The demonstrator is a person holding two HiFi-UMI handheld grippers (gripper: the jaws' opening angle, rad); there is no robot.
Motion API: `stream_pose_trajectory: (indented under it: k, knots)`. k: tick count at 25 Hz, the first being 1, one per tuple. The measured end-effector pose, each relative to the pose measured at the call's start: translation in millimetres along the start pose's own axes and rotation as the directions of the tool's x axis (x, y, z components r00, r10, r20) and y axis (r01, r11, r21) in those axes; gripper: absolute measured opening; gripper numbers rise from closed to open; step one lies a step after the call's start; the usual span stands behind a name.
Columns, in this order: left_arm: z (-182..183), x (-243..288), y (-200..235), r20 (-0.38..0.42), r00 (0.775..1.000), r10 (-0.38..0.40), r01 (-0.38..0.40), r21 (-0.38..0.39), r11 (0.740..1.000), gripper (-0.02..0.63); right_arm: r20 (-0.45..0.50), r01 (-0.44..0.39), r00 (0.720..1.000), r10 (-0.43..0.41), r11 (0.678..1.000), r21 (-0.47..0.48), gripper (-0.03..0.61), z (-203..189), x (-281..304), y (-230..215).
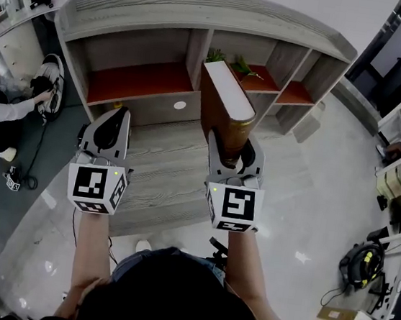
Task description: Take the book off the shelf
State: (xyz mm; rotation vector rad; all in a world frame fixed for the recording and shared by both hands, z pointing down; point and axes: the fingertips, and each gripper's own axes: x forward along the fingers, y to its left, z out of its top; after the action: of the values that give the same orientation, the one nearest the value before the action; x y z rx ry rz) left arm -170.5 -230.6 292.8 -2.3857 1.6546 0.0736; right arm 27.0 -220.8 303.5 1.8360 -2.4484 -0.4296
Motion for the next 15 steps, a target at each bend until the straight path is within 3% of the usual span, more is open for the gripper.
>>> stream_pose_trajectory:
  k: [15]
  knots:
    - [5.2, -0.8, 1.0, 0.024, 1.0, -0.006, 0.006, -0.006, 1.0, 0.011, -0.002, 0.033, 0.999, -0.033, 0.999, 0.033, 0.227, 2.3, -5.0, -11.3]
